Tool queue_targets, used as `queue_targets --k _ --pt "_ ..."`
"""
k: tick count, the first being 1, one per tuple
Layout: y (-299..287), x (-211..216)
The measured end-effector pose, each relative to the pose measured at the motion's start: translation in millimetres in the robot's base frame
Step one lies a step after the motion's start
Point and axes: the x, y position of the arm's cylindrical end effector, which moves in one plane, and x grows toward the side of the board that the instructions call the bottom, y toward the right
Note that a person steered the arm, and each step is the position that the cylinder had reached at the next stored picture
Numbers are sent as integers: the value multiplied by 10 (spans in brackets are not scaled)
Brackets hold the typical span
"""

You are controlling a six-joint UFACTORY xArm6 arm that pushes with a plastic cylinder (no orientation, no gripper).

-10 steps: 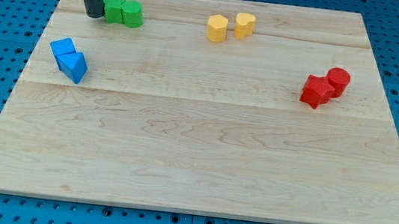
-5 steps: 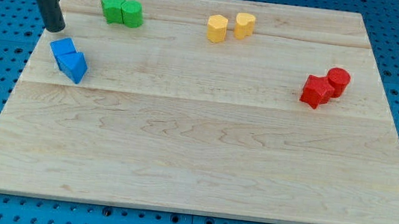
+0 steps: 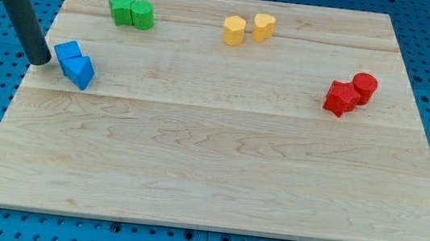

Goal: Move the blue blocks to the vertical bottom side of the green blocks

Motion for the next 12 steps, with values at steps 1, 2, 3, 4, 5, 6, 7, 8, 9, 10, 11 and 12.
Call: queue_targets --k 1,2,3,4,5,6,7,8,9,10,11,12 --pt "0 0" --pt "136 0" --pt "418 0" --pt "552 0" --pt "525 -2" --pt "403 -302" --pt "412 -561" --pt "488 -622" --pt "488 -644" --pt "695 -643" --pt "695 -643" --pt "695 -512"
